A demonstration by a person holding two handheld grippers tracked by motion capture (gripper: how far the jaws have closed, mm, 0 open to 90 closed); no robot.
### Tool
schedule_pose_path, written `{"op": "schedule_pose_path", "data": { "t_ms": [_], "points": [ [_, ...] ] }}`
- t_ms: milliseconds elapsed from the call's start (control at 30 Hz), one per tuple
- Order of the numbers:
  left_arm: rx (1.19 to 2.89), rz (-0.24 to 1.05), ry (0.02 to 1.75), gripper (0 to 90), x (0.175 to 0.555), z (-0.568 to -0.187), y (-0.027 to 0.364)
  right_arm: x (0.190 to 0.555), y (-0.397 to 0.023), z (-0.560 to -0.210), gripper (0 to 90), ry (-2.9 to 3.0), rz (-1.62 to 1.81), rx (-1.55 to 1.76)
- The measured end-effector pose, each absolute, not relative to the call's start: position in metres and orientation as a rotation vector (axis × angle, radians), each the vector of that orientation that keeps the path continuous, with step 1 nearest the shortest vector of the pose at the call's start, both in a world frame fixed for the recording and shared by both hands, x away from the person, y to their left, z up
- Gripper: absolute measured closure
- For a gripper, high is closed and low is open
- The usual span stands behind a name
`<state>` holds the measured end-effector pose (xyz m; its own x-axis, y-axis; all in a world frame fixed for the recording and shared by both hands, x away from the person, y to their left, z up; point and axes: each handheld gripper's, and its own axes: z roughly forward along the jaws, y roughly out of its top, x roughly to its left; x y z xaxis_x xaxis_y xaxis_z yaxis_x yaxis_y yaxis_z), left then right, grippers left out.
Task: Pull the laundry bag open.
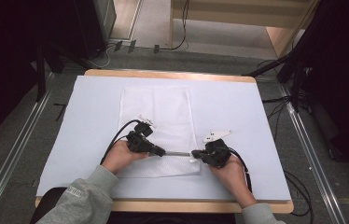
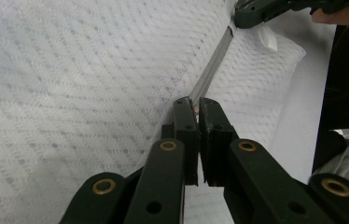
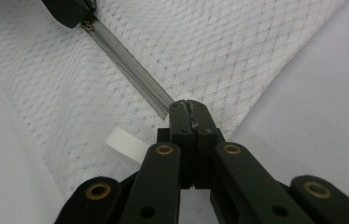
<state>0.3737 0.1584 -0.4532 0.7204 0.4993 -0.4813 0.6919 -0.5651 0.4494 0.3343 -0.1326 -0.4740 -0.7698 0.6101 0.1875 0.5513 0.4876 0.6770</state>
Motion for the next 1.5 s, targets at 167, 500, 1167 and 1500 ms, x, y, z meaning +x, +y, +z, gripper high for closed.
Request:
{"op": "schedule_pose_path", "data": {
  "t_ms": [167,500,1167,1500],
  "points": [
    [2.288,-0.397,0.912,88.2,0.373,-0.451,0.165,0.334,-0.133,-0.474,90.0,2.643,1.158,1.031],
    [2.277,-0.398,0.937,88.2,0.372,-0.446,0.185,0.335,-0.133,-0.474,90.0,2.652,1.159,1.028],
    [2.275,-0.378,0.983,88.2,0.367,-0.442,0.214,0.336,-0.133,-0.473,90.0,2.660,1.157,1.033],
    [2.250,-0.364,1.024,88.1,0.363,-0.440,0.246,0.335,-0.133,-0.474,90.0,2.656,1.164,1.023]
  ]
}}
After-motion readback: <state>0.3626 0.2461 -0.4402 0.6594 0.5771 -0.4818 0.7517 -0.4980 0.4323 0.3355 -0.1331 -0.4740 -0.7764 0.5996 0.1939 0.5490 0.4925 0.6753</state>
